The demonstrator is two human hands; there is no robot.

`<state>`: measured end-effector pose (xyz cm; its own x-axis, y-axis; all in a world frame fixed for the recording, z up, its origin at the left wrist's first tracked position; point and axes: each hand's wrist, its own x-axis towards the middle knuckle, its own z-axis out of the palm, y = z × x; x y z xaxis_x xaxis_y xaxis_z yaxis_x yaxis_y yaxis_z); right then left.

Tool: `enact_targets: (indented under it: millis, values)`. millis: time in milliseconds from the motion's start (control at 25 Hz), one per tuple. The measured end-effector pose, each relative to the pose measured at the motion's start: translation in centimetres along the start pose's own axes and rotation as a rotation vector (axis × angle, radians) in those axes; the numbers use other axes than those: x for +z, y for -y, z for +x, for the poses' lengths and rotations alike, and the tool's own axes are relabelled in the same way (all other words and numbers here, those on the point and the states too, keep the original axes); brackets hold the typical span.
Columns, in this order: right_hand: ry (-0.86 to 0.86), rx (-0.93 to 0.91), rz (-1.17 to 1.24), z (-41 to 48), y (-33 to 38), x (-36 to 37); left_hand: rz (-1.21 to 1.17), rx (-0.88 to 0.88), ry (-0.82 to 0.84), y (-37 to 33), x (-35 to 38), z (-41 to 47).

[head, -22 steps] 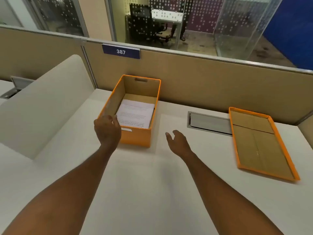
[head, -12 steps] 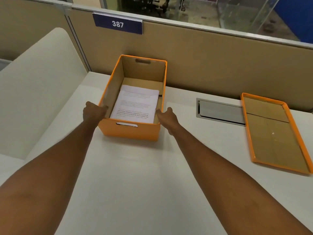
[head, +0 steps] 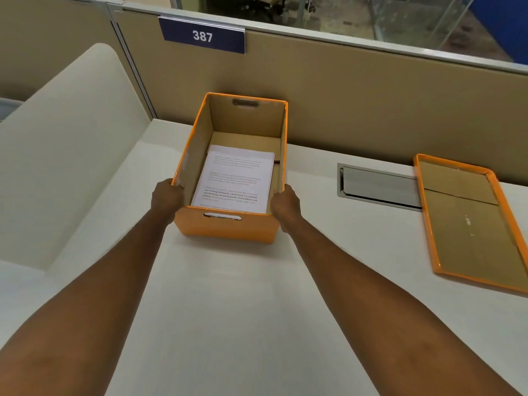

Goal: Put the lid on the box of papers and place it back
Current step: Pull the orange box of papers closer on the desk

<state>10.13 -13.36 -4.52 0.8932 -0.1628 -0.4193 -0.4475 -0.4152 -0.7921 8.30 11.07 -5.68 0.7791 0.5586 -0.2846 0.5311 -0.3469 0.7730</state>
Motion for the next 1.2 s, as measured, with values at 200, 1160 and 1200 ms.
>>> enact_targets:
  millis: [200, 1160, 1200]
  values:
    - [-0.016, -0.071, -0.009, -3.2, -2.2, -3.7, 0.042, 0.049, -0.058, 0.3, 1.0, -6.2]
    - [-0.195, -0.008, 0.046, -21.1, -23.9, -22.6, 0.02, 0.158, 0.098, 3.7, 11.6, -36.2]
    - [-0.188, -0.01, 0.043, -21.0, -24.1, -22.8, 0.027, 0.145, 0.104, 3.7, 11.8, -36.4]
